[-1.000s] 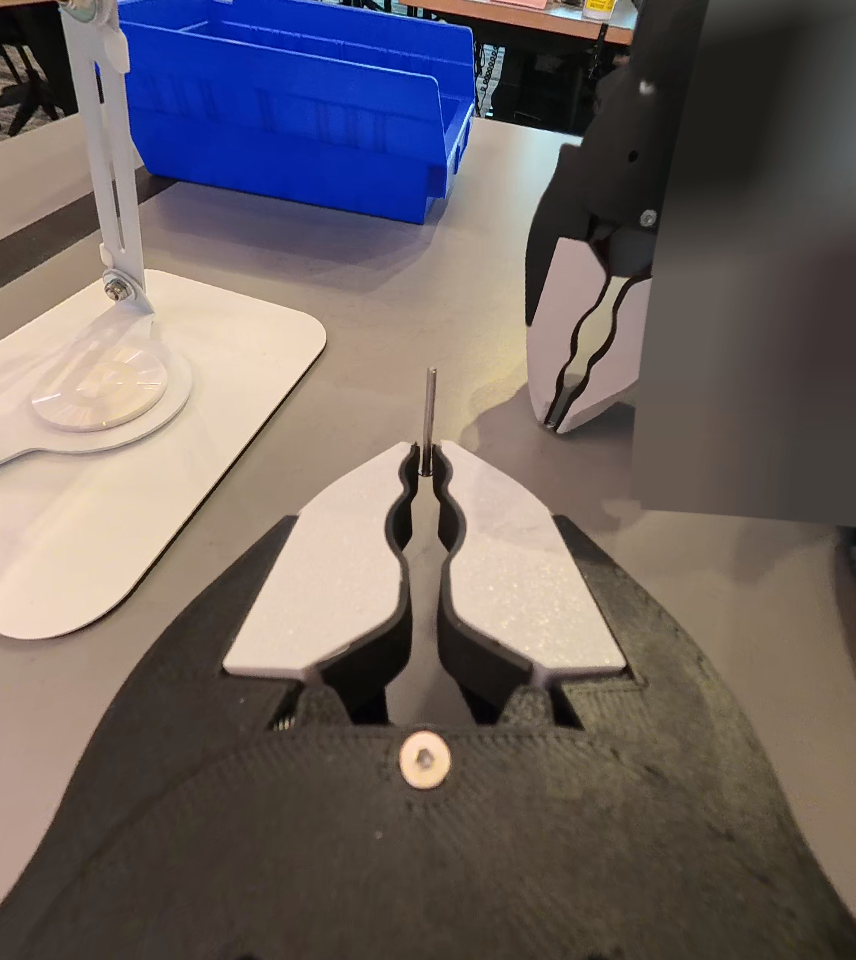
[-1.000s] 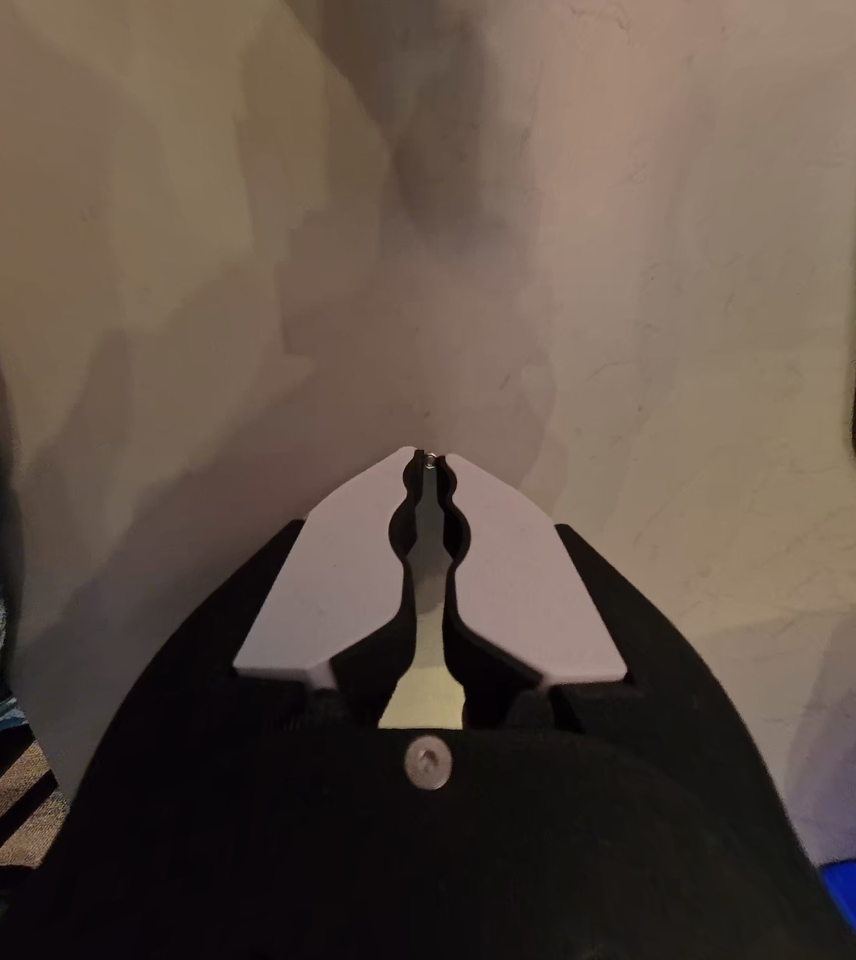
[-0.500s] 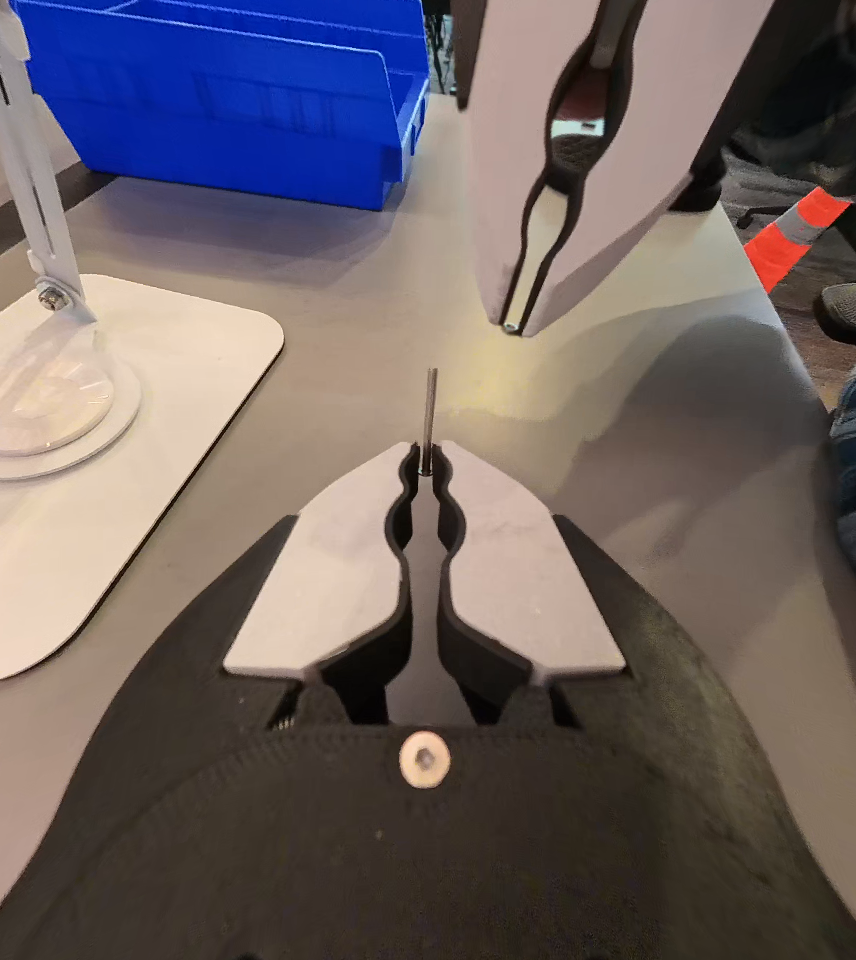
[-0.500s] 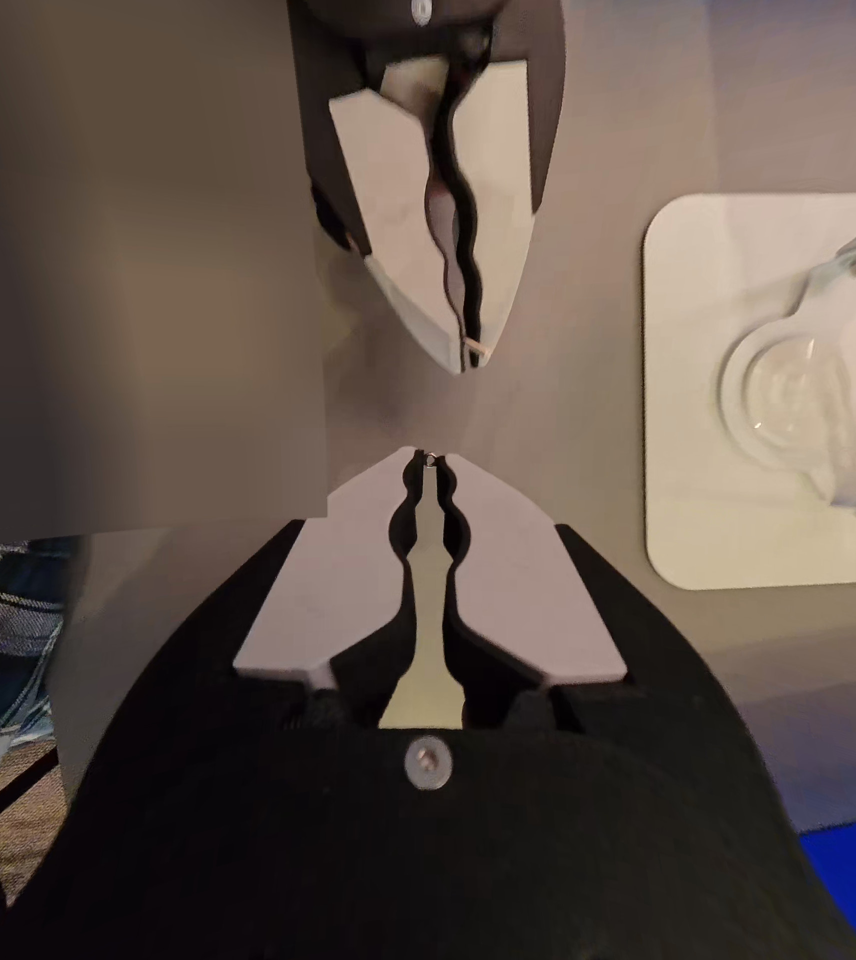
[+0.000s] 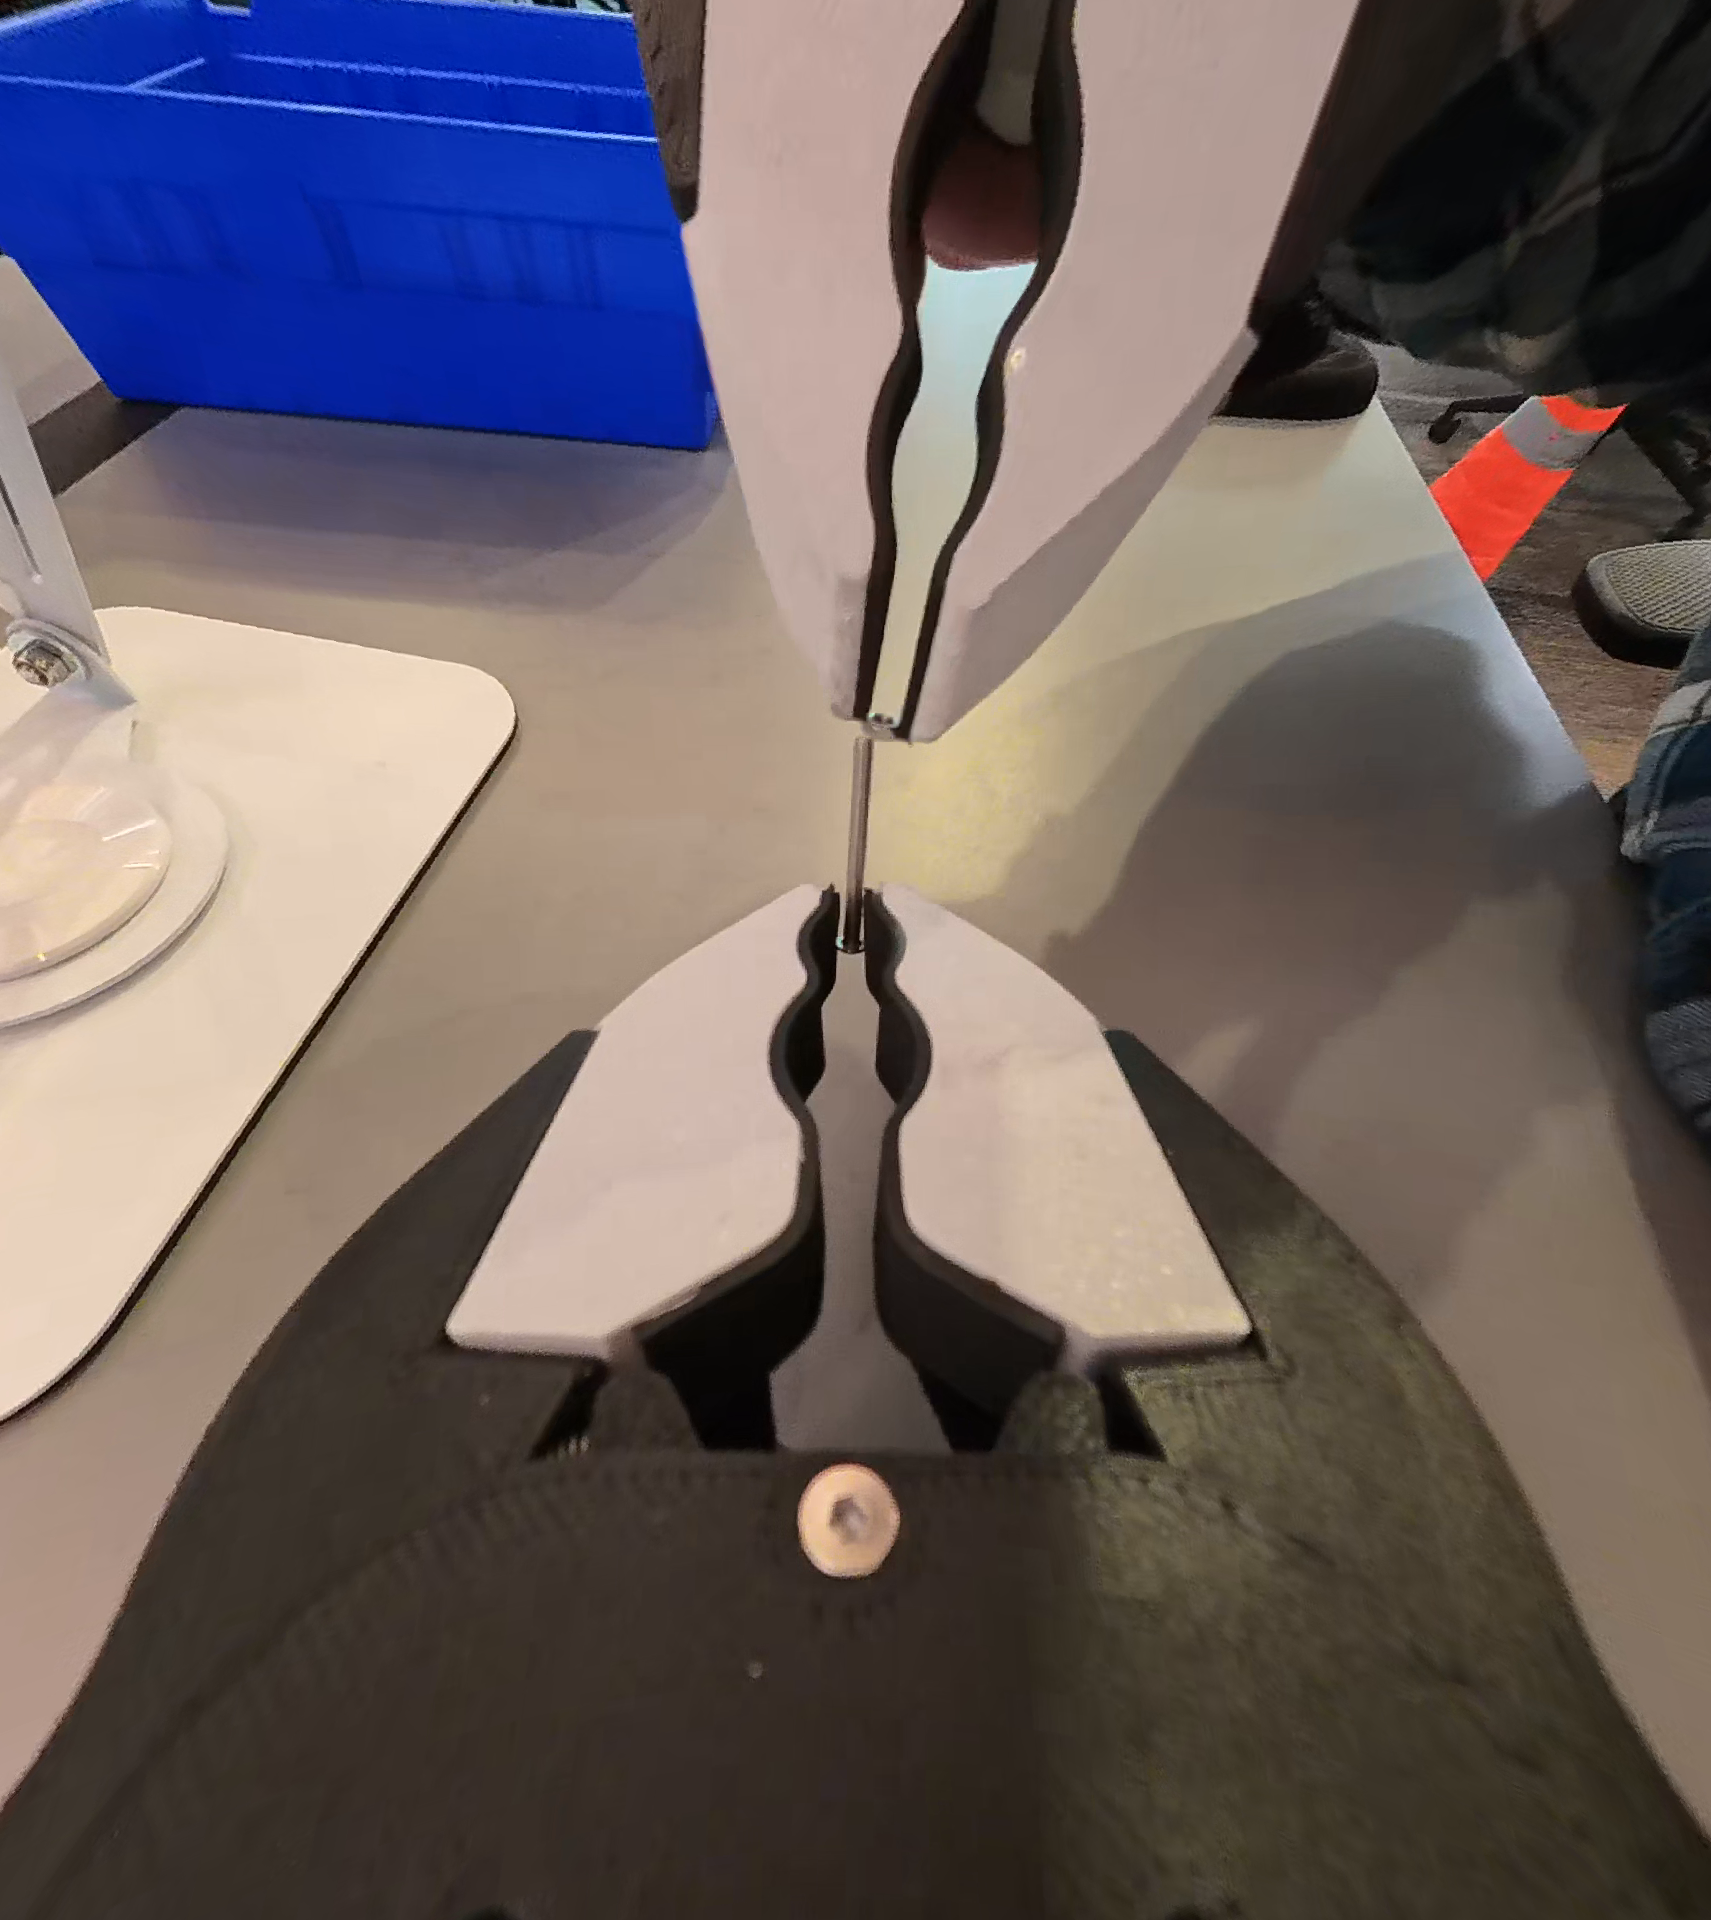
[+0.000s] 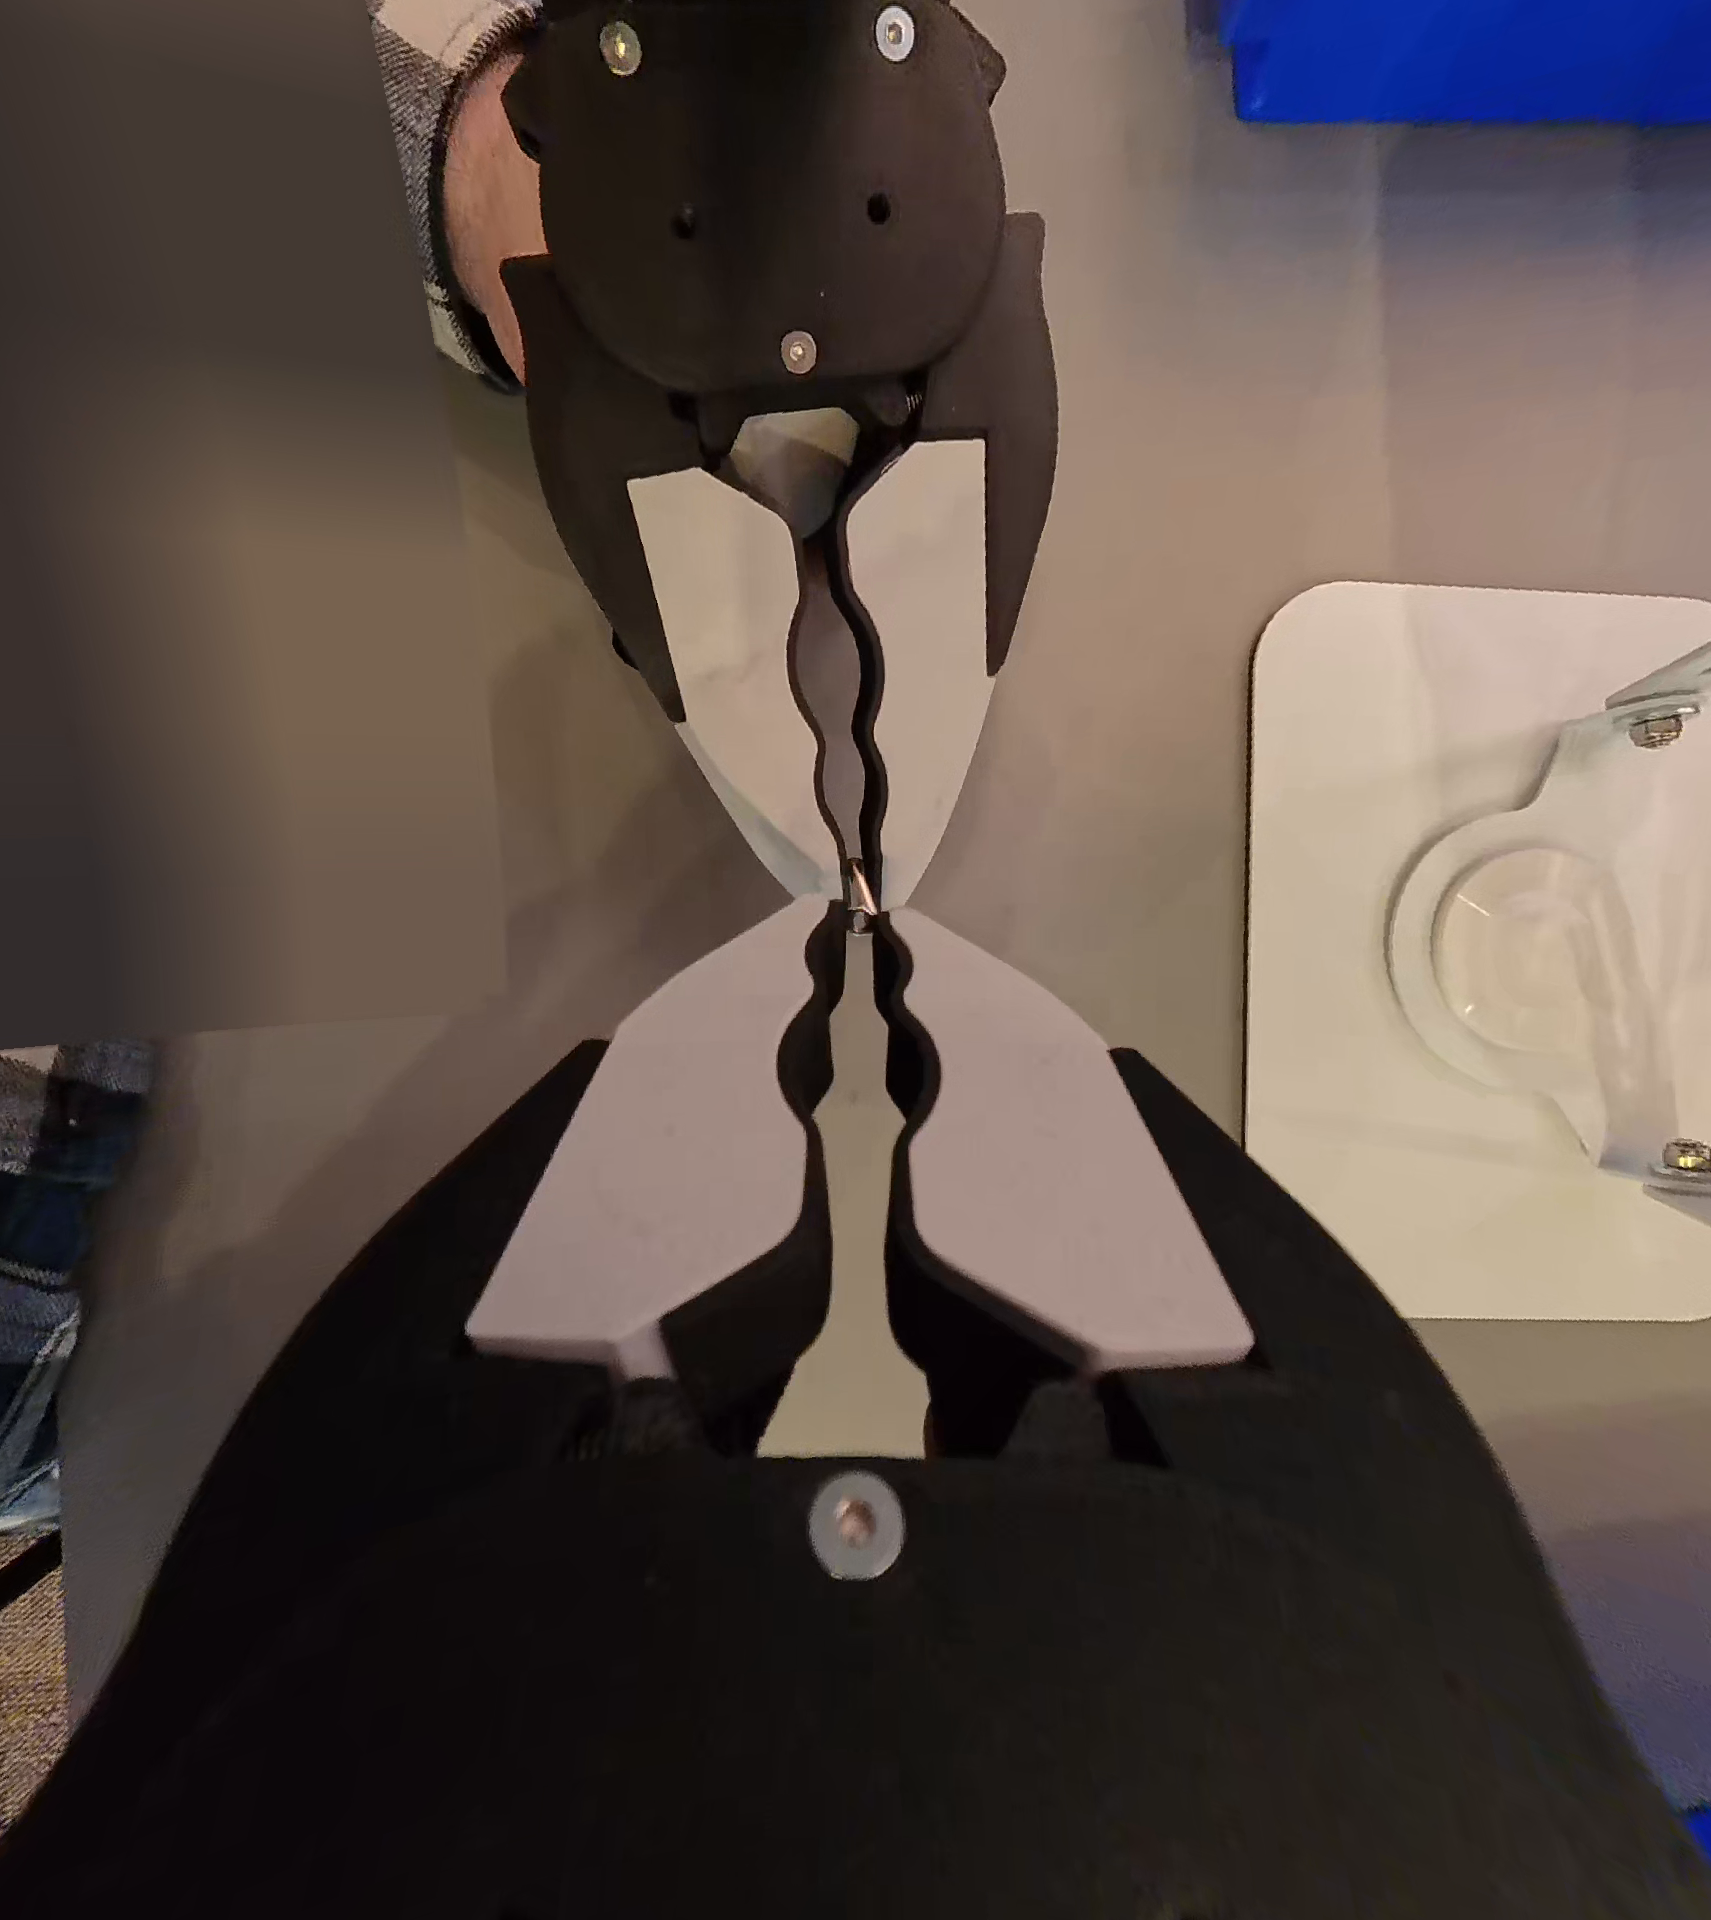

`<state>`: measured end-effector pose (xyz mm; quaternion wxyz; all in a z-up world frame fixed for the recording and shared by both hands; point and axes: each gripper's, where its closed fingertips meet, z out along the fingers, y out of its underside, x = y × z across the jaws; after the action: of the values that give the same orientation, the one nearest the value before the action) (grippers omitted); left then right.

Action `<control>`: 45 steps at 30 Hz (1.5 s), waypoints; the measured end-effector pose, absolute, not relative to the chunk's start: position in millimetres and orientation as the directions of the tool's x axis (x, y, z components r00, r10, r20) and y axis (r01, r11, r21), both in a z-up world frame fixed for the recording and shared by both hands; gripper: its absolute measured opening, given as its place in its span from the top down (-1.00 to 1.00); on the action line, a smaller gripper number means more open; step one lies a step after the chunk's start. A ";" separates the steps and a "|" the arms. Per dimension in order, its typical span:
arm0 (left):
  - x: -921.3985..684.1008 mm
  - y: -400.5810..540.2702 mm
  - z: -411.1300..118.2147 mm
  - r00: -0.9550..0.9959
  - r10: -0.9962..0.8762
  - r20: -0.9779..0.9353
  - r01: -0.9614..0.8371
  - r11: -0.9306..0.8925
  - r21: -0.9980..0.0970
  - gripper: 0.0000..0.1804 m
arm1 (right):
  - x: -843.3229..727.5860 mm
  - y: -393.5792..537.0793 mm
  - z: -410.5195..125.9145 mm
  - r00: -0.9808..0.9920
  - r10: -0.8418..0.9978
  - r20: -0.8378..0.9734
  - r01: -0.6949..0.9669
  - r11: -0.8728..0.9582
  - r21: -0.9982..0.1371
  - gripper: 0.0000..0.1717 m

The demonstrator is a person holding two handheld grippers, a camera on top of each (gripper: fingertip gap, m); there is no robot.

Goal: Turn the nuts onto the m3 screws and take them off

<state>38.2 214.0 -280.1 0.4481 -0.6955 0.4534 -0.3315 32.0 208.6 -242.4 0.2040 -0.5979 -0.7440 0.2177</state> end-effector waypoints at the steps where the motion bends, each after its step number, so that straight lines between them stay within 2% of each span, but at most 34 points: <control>1: 38.3 213.7 -279.8 0.367 -0.929 0.055 -0.333 -0.186 -0.924 0.95 | 32.2 208.8 -242.2 -0.201 0.979 0.045 0.800 0.190 -0.569 0.94; 28: 38.6 213.6 -271.8 0.386 -0.922 -0.029 -0.334 -0.111 -0.936 0.96 | 32.2 205.9 -237.3 -0.272 0.962 0.030 0.748 0.231 -0.622 0.94; 45: 34.9 222.5 -266.7 0.467 -0.878 -0.107 -0.349 -0.072 -0.934 0.96 | 31.4 213.0 -233.6 -0.168 0.985 0.044 0.740 0.156 -0.654 0.94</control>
<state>34.9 222.5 -266.7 0.5137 -0.6854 0.4475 -0.2572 31.4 213.0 -233.6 0.2411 -0.5981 -0.7210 0.2537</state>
